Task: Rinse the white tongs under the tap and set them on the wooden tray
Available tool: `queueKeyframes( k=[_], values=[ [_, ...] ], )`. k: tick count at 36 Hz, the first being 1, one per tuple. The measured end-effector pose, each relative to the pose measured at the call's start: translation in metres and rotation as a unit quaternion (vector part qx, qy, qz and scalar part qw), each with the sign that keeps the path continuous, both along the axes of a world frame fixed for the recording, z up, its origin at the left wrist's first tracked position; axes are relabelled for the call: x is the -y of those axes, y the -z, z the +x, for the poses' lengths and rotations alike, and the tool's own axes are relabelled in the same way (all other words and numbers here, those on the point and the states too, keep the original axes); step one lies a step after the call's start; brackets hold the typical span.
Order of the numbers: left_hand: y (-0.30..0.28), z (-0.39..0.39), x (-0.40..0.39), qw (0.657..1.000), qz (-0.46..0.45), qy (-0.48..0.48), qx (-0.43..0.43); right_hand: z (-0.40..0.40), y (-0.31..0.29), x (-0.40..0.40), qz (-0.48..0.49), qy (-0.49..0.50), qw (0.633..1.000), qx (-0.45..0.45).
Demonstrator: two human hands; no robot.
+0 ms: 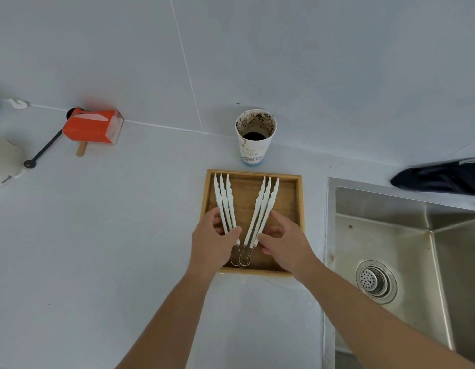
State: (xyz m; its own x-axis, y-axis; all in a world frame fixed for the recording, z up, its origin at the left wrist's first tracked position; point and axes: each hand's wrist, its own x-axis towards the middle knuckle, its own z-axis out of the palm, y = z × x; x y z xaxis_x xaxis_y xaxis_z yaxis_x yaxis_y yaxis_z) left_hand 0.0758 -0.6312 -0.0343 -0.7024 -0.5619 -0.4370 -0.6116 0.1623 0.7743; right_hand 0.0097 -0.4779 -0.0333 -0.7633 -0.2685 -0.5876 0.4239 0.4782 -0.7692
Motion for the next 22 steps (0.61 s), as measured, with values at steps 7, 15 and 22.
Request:
queueKeyframes(
  k=[7,15,22],
  values=[
    [-0.002,-0.009,0.005,1.000,-0.014,-0.012,-0.008,-0.013,0.000,-0.007,-0.009,0.064,0.998,0.000],
    [0.005,-0.018,-0.006,1.000,-0.007,0.016,-0.004,-0.025,0.000,-0.004,-0.029,0.061,0.998,0.002],
    [0.007,-0.018,-0.003,1.000,0.001,0.020,-0.001,-0.023,0.001,0.000,0.007,0.020,0.999,-0.028]
  ],
)
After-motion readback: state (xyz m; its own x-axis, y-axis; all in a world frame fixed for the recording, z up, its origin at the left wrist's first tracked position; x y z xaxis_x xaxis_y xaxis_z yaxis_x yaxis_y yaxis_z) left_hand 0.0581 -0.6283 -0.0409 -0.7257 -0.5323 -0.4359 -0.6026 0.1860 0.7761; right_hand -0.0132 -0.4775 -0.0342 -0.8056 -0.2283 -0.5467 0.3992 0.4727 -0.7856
